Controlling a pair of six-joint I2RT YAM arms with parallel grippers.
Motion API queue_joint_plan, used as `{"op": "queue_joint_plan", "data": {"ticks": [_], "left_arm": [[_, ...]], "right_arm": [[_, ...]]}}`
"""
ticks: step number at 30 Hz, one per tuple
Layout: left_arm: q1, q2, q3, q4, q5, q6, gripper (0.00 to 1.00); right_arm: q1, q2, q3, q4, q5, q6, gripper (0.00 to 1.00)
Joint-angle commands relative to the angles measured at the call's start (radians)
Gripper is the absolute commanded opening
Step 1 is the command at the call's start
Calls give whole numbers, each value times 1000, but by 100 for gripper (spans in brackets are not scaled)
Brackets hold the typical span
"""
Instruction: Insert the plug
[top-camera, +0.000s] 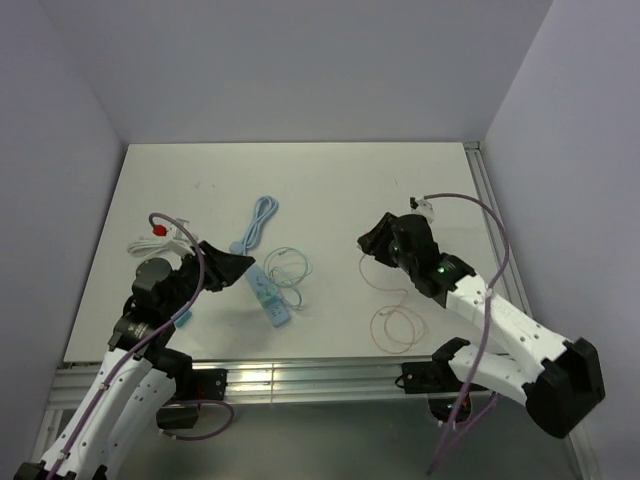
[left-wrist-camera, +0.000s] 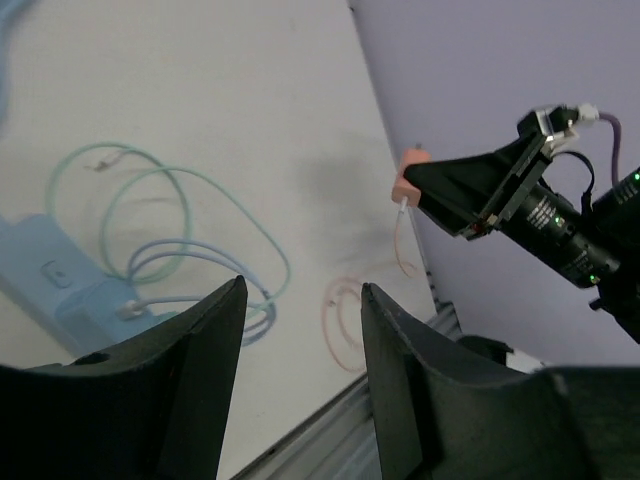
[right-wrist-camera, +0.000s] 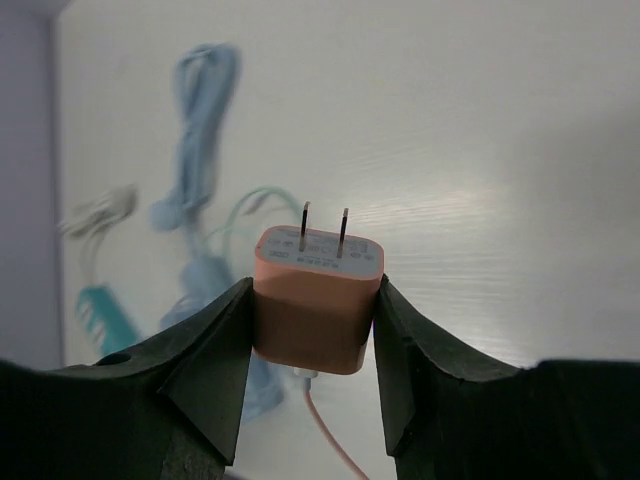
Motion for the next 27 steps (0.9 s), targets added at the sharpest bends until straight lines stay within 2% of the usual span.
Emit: {"op": "queue_joint_plan", "data": {"ticks": [1,4,9,11,17,22,24,27], "left_arm": [[3,34,-35,281,205,-55,55],[-31,74,-7,293,216,-46,54],[-233,135,41,284,44,-9,54],[-267,156,44,290,15,-29,54],[-278,161,67,255,15,-60,57],[-277,175,117,111,44,-20,60],[-277,190,123,77,91,0,67],[-277,227,114,60,189,18,70]], "right_arm": [[36,-99,-30,249,-264,-168,0],[97,-102,30,247,-350,-221,0],[222,-81,65,287,-410,-271,0],[291,-67,93,281,-409,-332,0],[479,-56,121,180,-346,-600,0],[569,-50,111,97,-228,-719,0],[595,-39,111,71,-209,-759,0],[621,-18,111,55,-183,-794,0]]}}
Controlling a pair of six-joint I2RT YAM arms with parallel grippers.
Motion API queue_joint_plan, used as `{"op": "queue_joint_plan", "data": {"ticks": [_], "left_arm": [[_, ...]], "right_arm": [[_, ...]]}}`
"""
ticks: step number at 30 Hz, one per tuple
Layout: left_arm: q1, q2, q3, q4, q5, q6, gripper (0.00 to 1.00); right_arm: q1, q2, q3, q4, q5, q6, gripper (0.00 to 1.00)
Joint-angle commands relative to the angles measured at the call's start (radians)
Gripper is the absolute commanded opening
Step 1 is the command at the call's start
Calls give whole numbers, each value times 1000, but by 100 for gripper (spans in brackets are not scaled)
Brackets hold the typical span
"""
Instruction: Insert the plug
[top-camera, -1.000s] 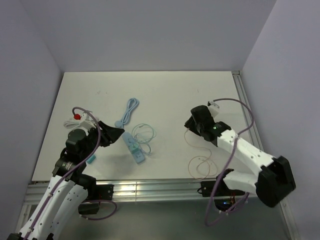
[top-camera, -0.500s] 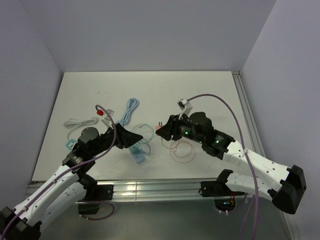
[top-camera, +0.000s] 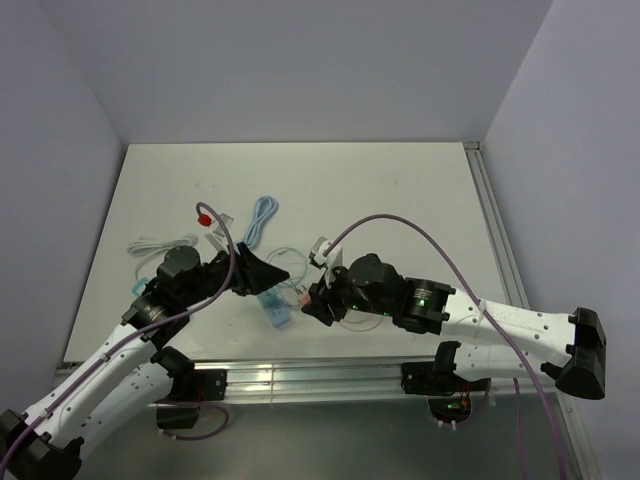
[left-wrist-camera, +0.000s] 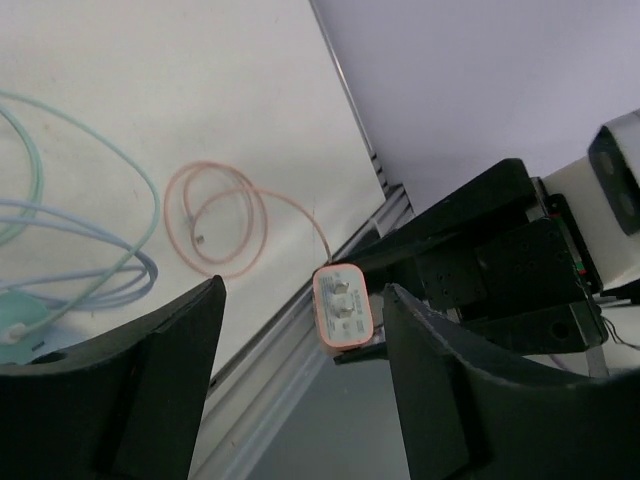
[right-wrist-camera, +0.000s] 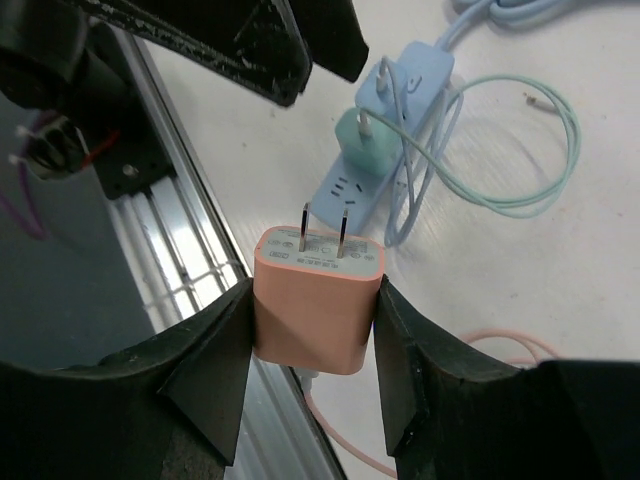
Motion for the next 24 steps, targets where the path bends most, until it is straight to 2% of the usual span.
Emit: {"op": "queue_joint_plan", "data": {"ticks": [1,6,13,16,24], "left_arm": [[-4,42,17,-50,129,35,71],[-6,80,-38,25,221,21,74],[-13,60,-56,45,244,30,77],[-21,79,-66,70,276,18,76],[-78,126,-76,120,258,21,72]], "right_arm": [[46,21,41,-22,75,-107,0],[96,58,61,-8,106,-136,0],[121,93,91,-11,117,-156,0],[124,107,104,-11,126,-159,0],[133,110,122,-22,132,-165,0]]}}
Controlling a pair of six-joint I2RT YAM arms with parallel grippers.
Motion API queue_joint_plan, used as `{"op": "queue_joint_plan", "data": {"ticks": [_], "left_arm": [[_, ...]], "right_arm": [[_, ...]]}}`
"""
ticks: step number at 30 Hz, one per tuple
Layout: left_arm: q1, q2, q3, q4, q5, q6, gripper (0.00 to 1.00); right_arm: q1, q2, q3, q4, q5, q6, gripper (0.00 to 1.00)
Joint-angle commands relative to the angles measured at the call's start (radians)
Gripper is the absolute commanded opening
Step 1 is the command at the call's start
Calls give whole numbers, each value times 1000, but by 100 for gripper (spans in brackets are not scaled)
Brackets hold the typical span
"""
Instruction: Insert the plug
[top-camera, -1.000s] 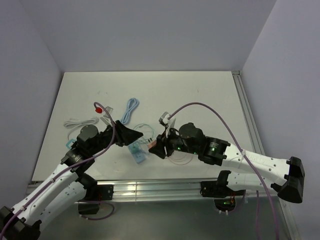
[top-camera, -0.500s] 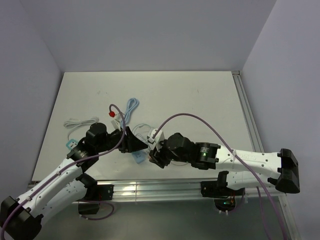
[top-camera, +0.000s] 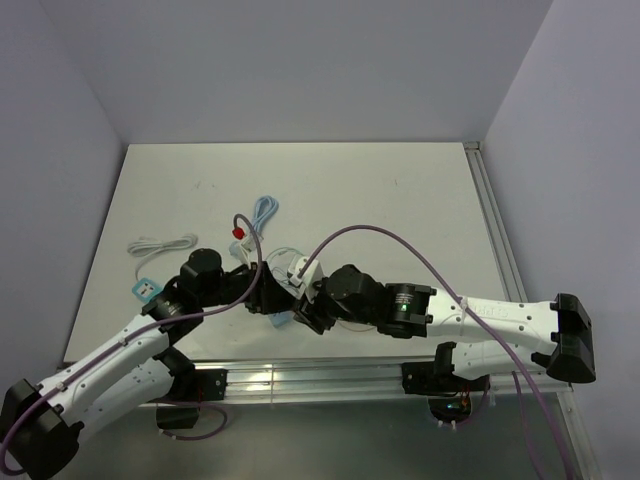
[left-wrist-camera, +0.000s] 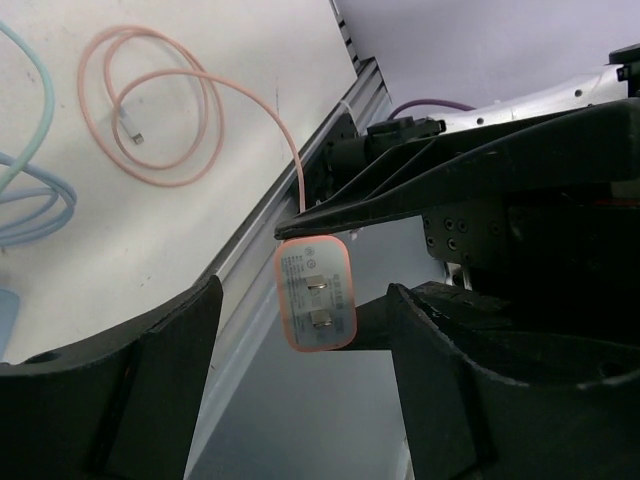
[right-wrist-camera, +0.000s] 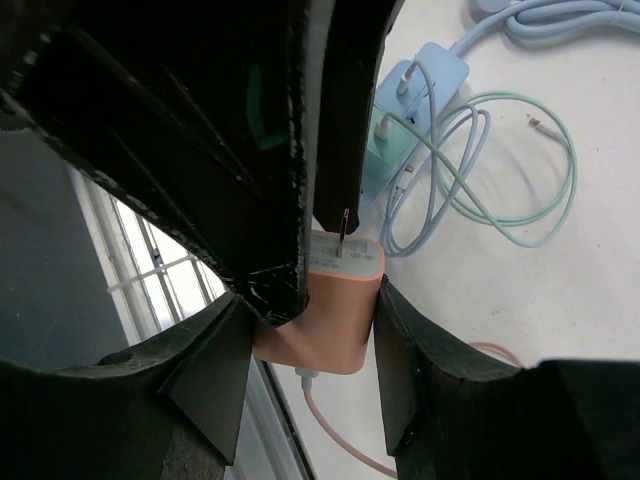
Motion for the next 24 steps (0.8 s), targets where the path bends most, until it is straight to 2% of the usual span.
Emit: {"op": "queue_joint_plan", "data": {"ticks": [1,5,6,7,11,13,14,15,16,18,19,24], "left_arm": [[-19,31,-4,68,18,11,70],[-34,43,-6,79,12,12,58],[-34,43,-4,82,18,12,47],[-36,45,-4,87,21,9,41],[-36,56,-10,145,54,-11,22],[-37,59,-9,151,58,-15,3],[-36,60,-9,156,58,-20,1],[-36,56,-9,169,56,-26,1],[-37,44,-10,171,41,-27,0],[-36,22,-7,168,7,-27,0],[-36,-4,-6,150,-39,-26,0],[-36,-88,2,125,-215,-3,0]], "right_arm": [[11,-10,57,10,19,-22,0],[13,-18,64,-13,16,-24,0],[15,-19,65,-18,19,-22,0],[16,-24,61,-19,24,-21,0],[19,-39,52,-16,42,-12,3],[19,-45,52,-23,63,4,15],[18,-48,52,-24,74,13,21],[19,-51,49,-24,89,19,40],[19,-65,46,-24,120,42,49],[18,-80,31,-23,143,64,92],[16,-103,23,-26,158,91,96],[-27,-183,2,-62,188,235,97]]}}
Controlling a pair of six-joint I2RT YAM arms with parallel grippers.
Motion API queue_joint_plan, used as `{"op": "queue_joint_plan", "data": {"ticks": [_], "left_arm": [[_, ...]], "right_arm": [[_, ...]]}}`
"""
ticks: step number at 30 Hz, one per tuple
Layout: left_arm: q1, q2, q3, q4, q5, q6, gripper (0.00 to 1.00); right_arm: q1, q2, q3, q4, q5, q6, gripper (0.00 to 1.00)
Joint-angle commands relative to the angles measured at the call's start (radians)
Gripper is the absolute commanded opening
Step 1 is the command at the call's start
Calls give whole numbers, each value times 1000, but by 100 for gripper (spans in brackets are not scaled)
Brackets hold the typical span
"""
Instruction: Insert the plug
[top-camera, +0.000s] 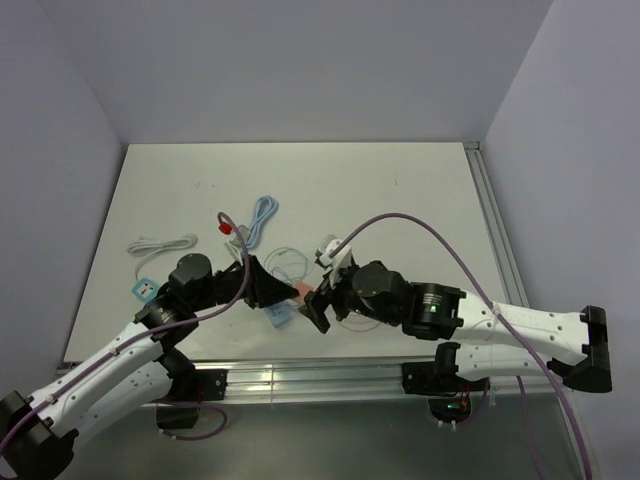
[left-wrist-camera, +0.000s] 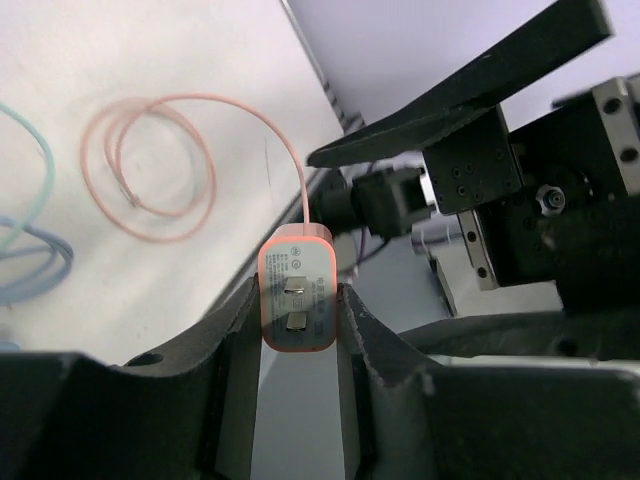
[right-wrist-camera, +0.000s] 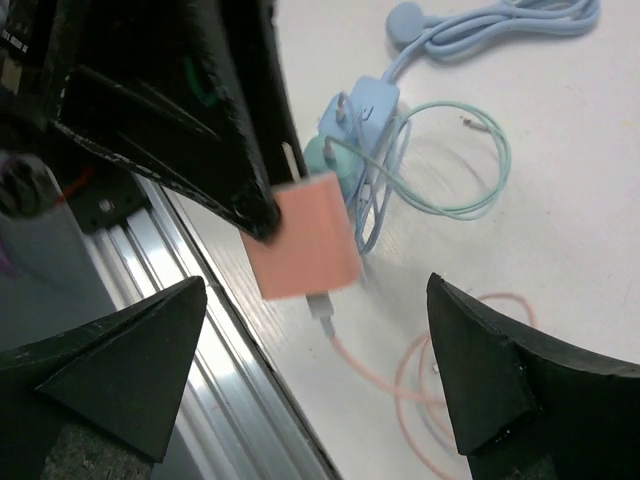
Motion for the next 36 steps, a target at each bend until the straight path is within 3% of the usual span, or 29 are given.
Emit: {"op": "queue_joint_plan", "data": {"ticks": [1,7,12,17,18,19,22,25,30,36], "left_arm": [[-3,-79,6,55,-155,22,0],[-3,-213,-112,230,-319,-27,0],[-3,-233,-127,351,-321,-80,0],[-3,-279,-155,452,-293,-113,0],[-3,-294,-166,477,-290,-108,1],[-3,-319,-178,511,-290,-101,0],[-4,-339,-176,522,-285,-30,1],[-3,-339,-187,572,-264,18,1],[-4,-316,-153,507,-267,-40,1],[-3,-288,-138,543,-206,-126,1]], "right_arm": [[-38,-88,-4,-20,56,152,97],[-87,-208,-41,62,-18,448,90],[-119,-251,-96,209,-183,557,73],[-122,-253,-133,321,-216,649,52],[-128,-251,-135,325,-207,731,51],[-135,-242,-139,322,-202,772,51],[-151,-214,-129,323,-202,887,73],[-155,-191,-112,352,-202,903,80],[-155,-170,-104,418,-232,704,80],[-156,-161,-135,535,-262,594,75]]}}
